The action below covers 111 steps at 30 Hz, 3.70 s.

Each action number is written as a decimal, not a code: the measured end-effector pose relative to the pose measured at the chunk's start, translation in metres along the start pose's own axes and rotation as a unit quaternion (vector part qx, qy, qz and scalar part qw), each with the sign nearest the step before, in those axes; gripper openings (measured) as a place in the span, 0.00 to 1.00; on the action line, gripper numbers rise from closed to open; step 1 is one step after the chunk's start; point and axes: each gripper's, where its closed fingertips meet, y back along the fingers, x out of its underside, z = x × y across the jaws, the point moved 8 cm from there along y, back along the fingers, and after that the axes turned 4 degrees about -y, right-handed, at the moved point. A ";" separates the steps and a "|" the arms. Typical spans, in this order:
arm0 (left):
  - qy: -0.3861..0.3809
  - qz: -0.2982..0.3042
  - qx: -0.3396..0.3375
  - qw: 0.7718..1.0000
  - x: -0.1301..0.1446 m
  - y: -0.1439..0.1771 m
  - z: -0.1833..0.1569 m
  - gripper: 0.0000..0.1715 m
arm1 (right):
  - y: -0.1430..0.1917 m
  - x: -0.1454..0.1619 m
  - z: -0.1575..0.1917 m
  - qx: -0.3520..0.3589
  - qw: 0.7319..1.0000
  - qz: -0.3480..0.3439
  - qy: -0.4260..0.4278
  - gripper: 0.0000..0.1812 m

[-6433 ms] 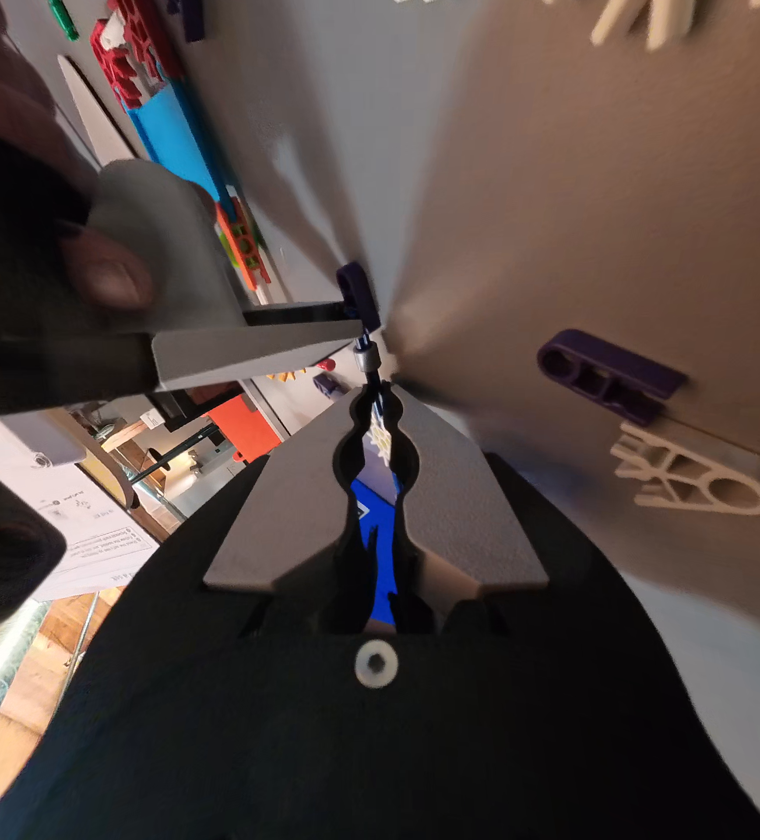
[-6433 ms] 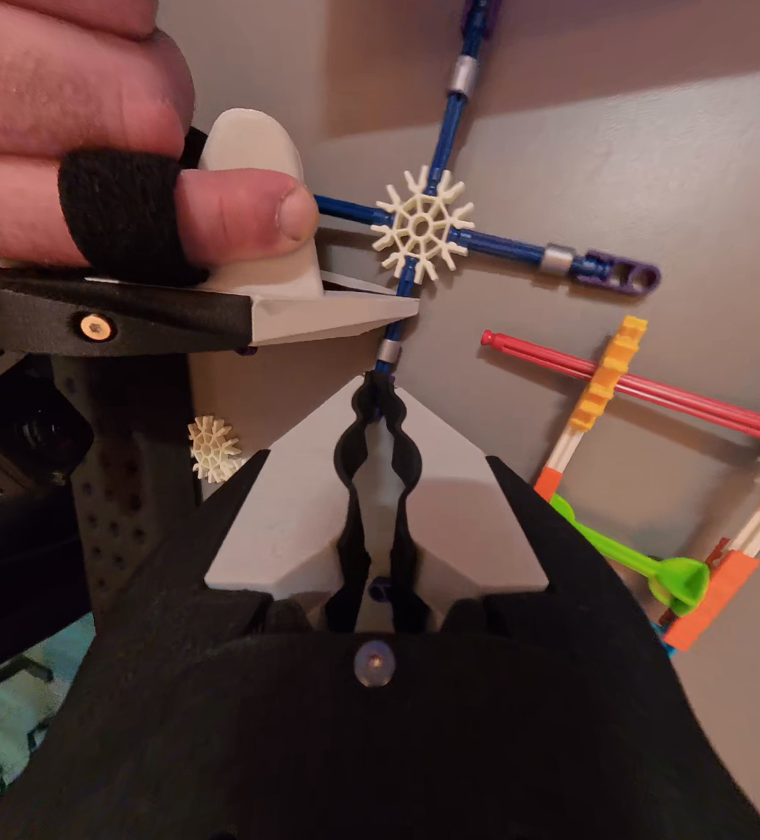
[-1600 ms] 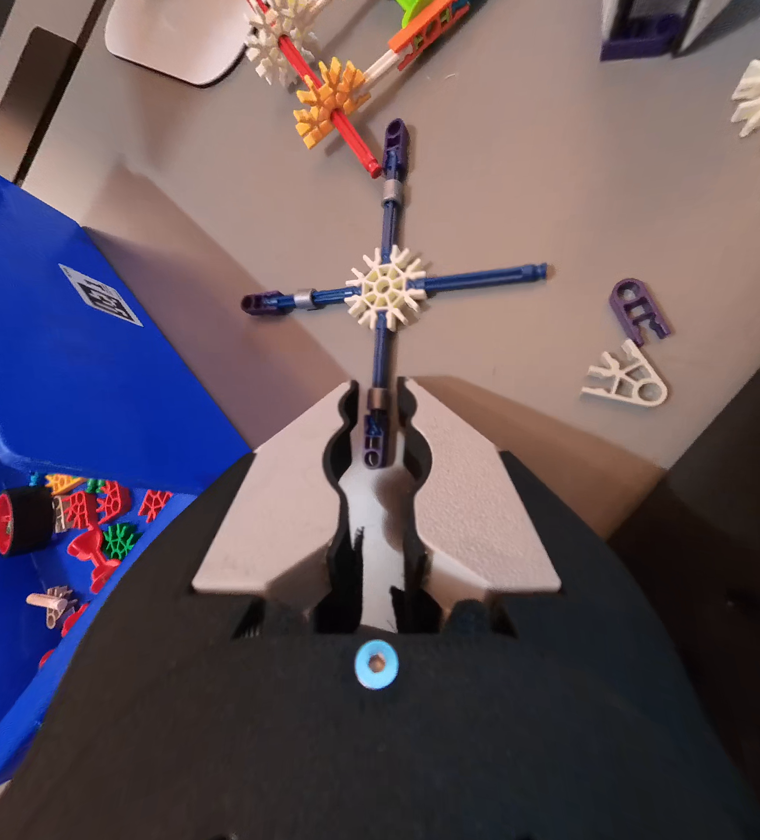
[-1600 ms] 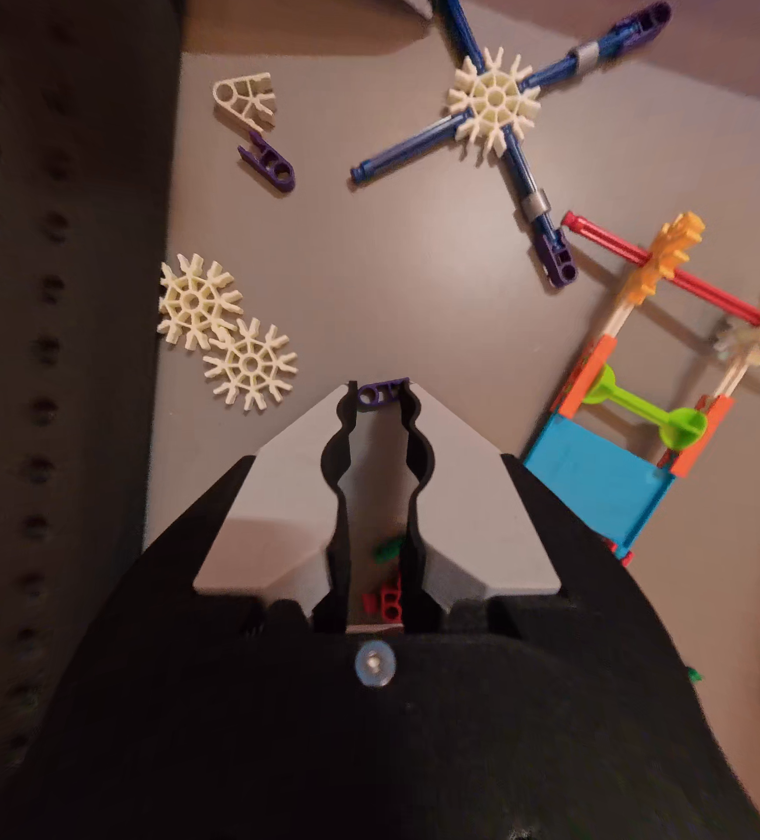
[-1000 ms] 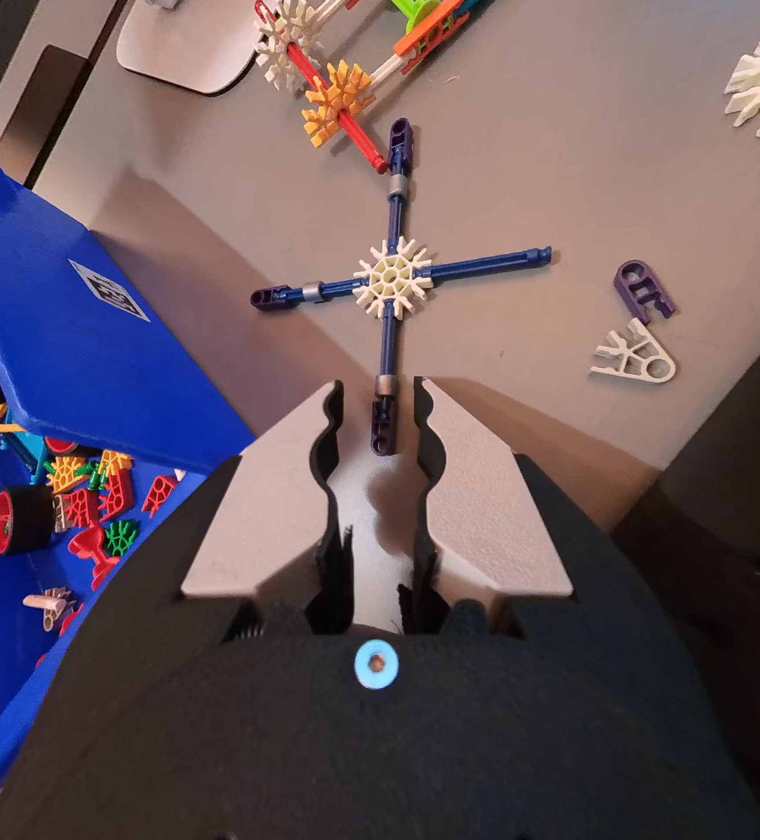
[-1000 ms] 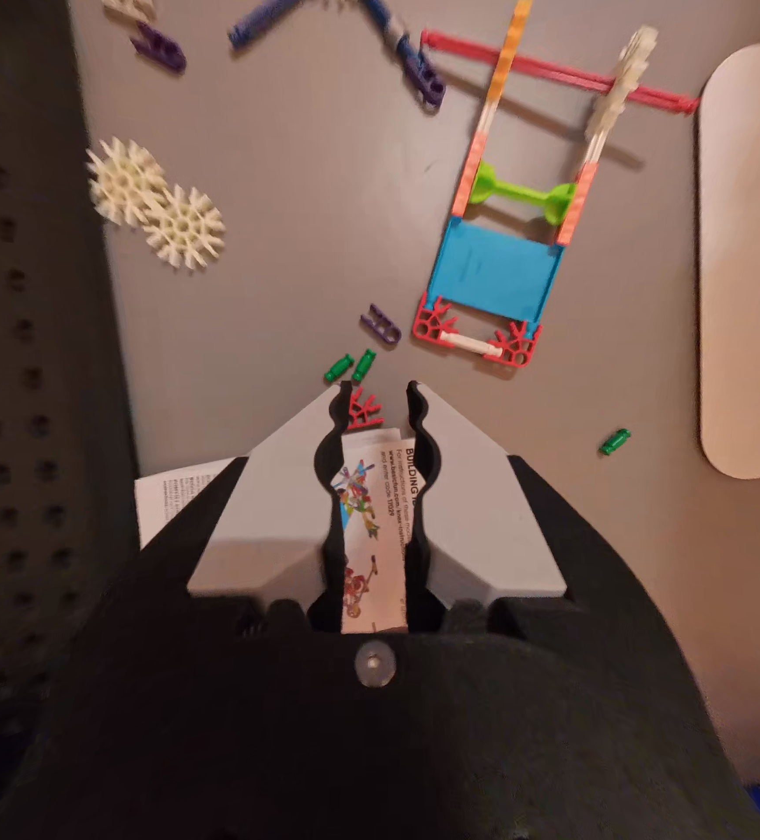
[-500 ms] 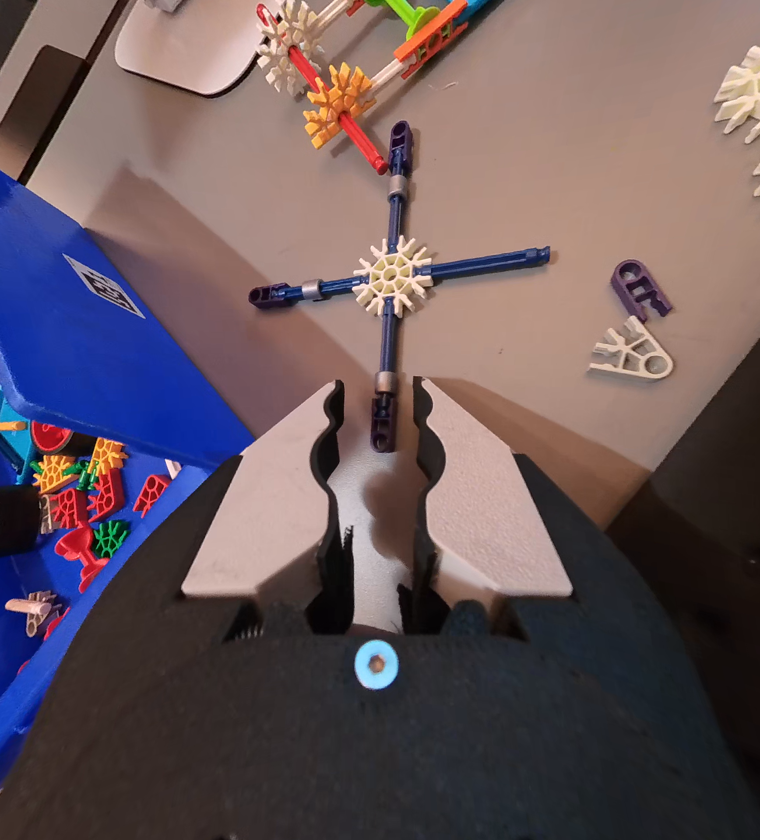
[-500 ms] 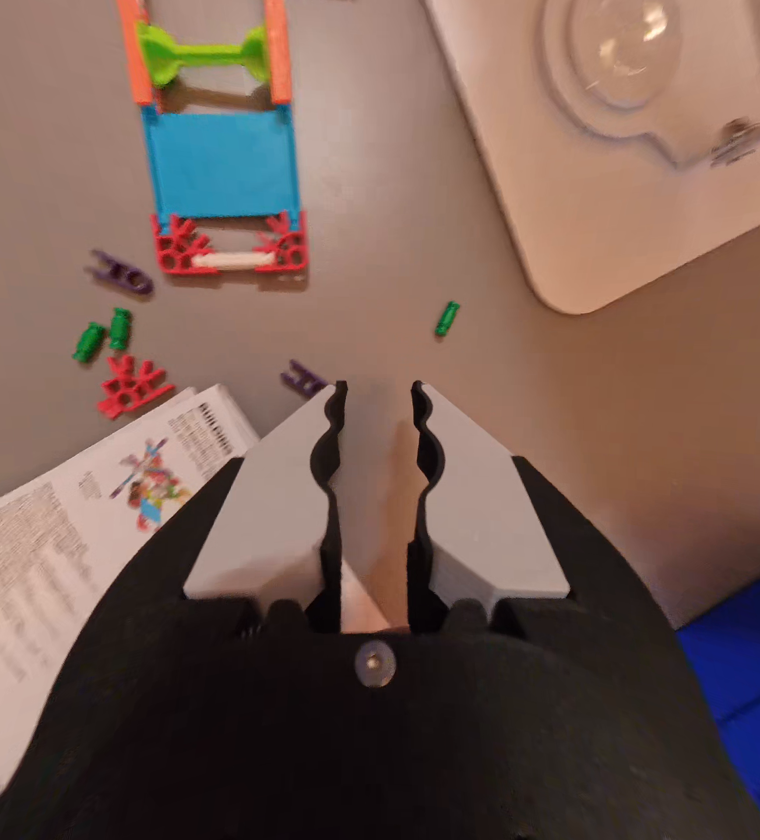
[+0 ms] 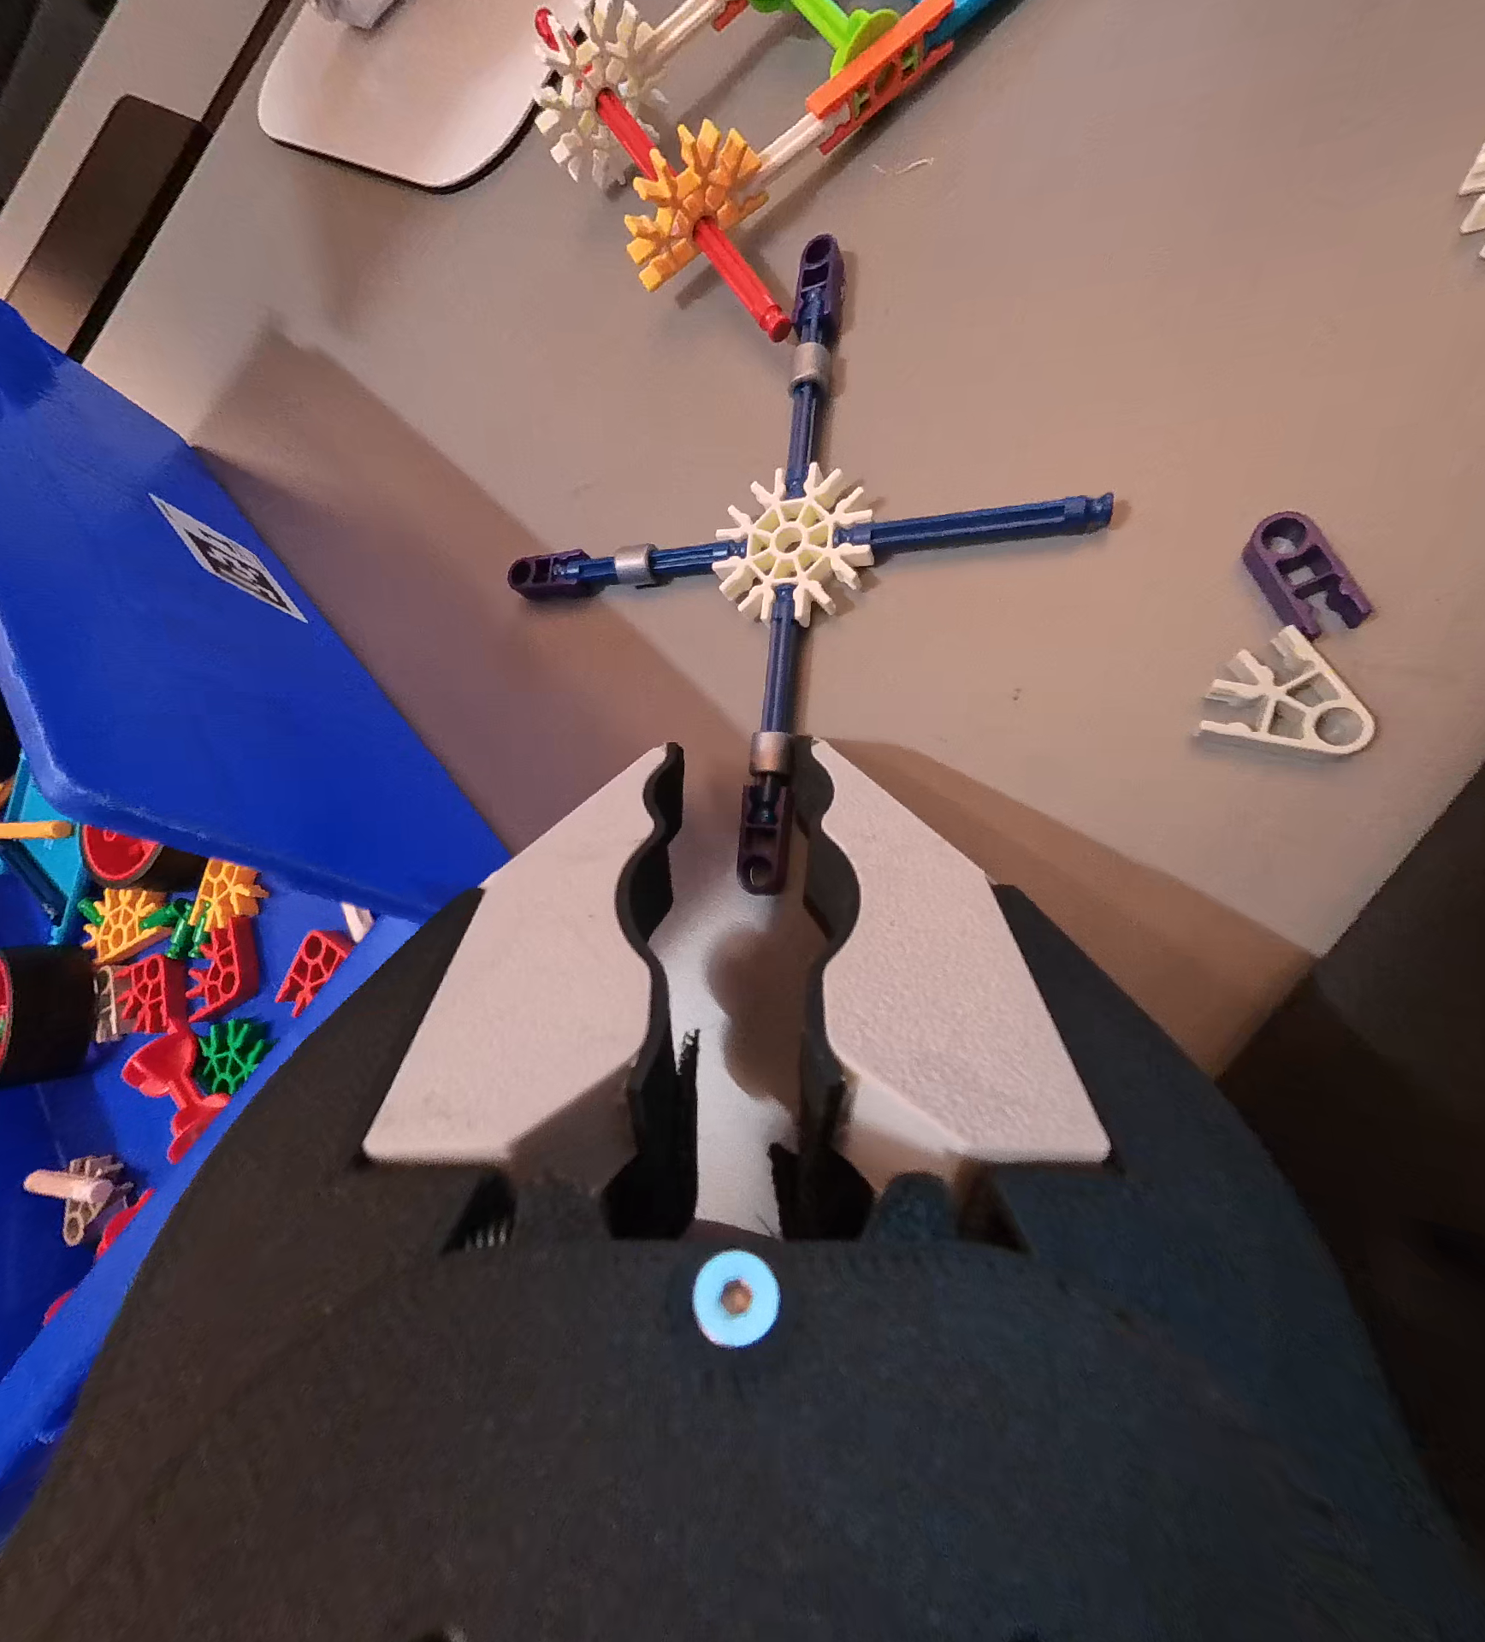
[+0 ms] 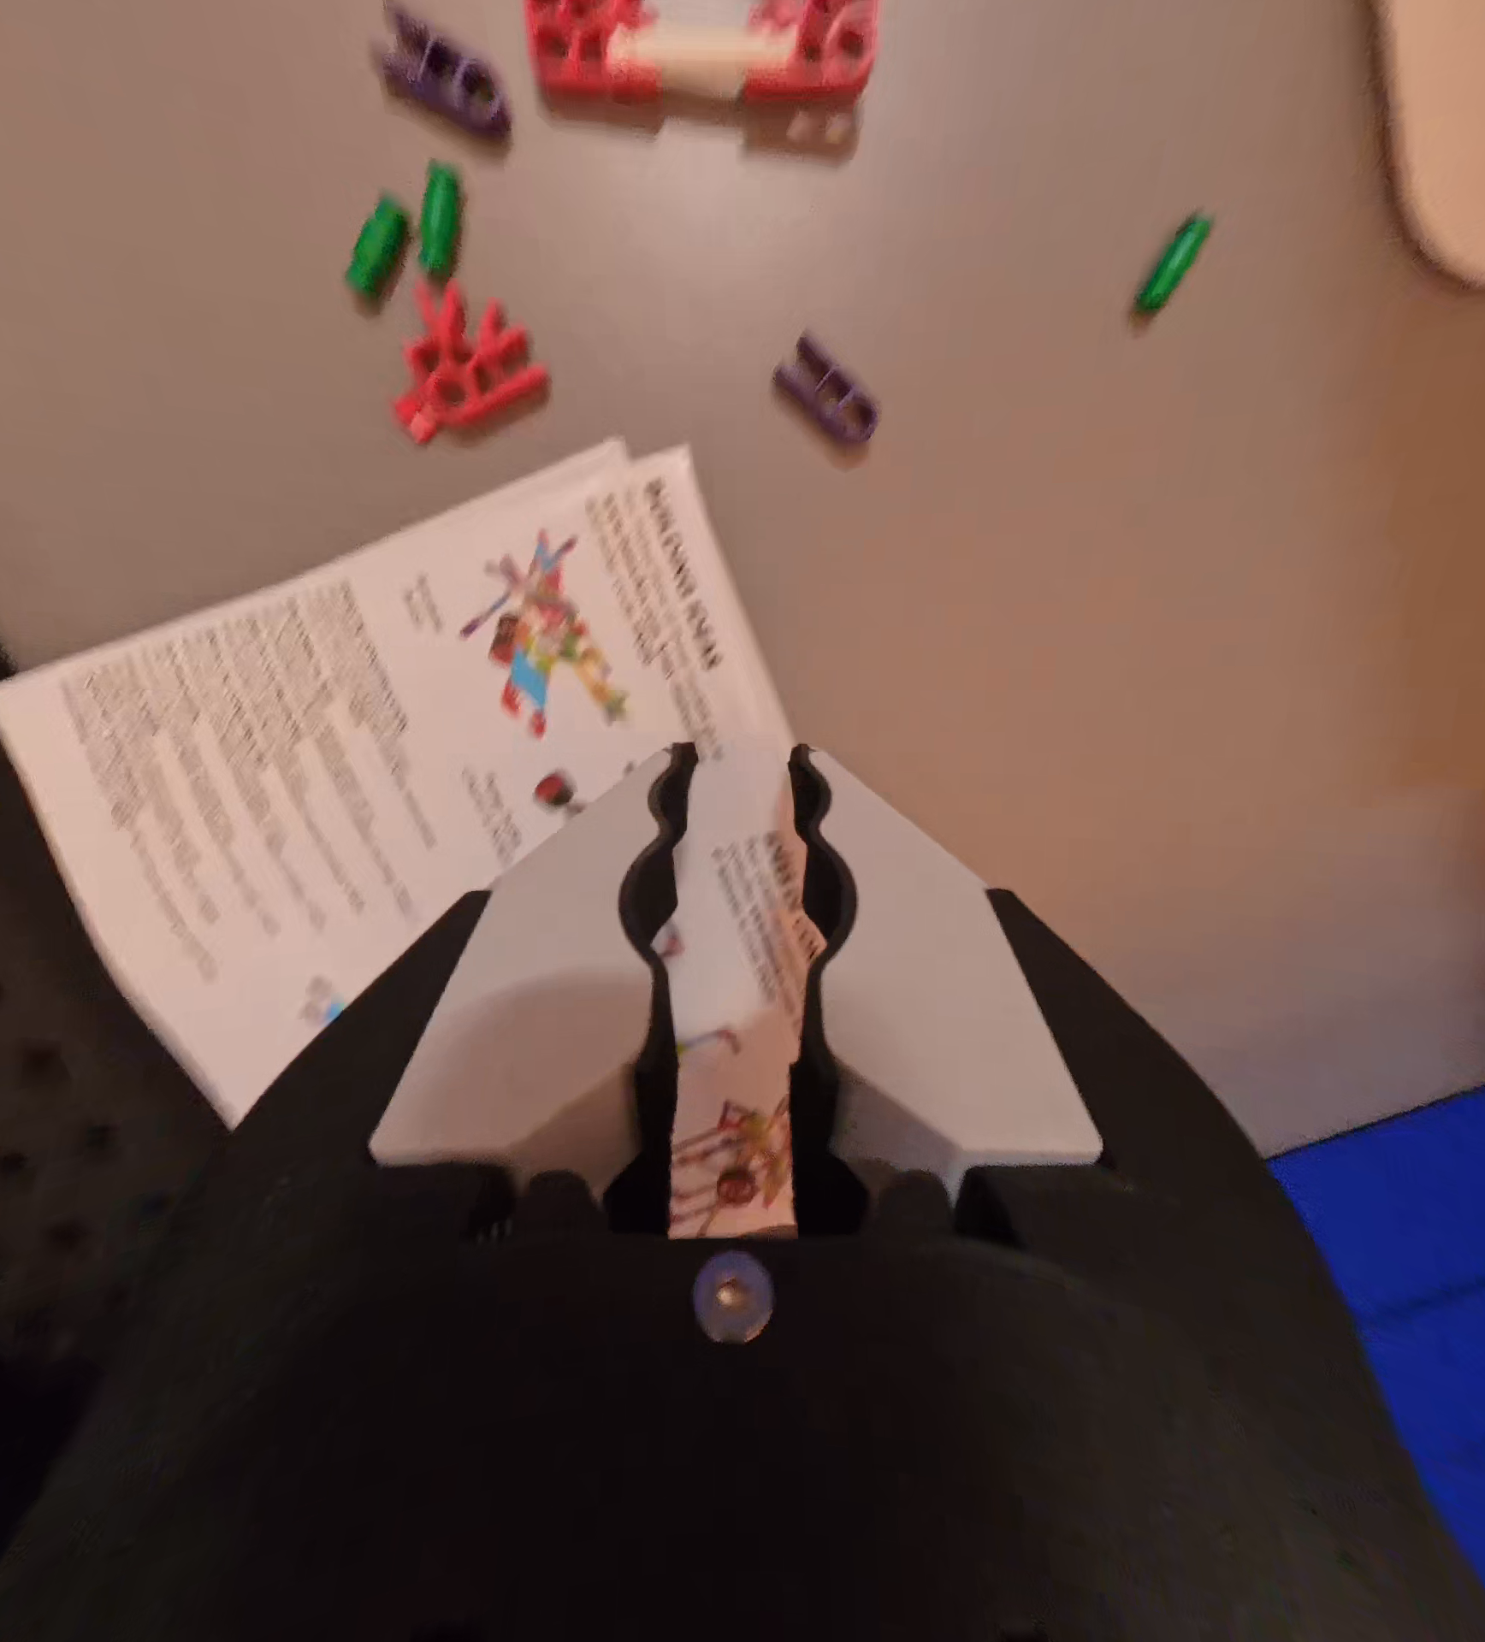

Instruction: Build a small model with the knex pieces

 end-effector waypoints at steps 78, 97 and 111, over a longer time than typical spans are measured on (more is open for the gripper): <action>-0.193 0.161 0.181 0.951 -0.008 -0.073 0.201 0.09 | -0.024 -0.018 -0.025 0.091 0.981 -0.171 -0.024 0.26; -0.194 0.137 0.244 0.940 -0.011 -0.082 0.191 0.02 | -0.018 -0.020 -0.020 0.090 0.979 -0.182 -0.009 0.25; -0.136 0.145 0.240 0.950 -0.013 -0.093 0.190 0.12 | -0.018 -0.016 -0.024 0.097 0.979 -0.179 -0.020 0.25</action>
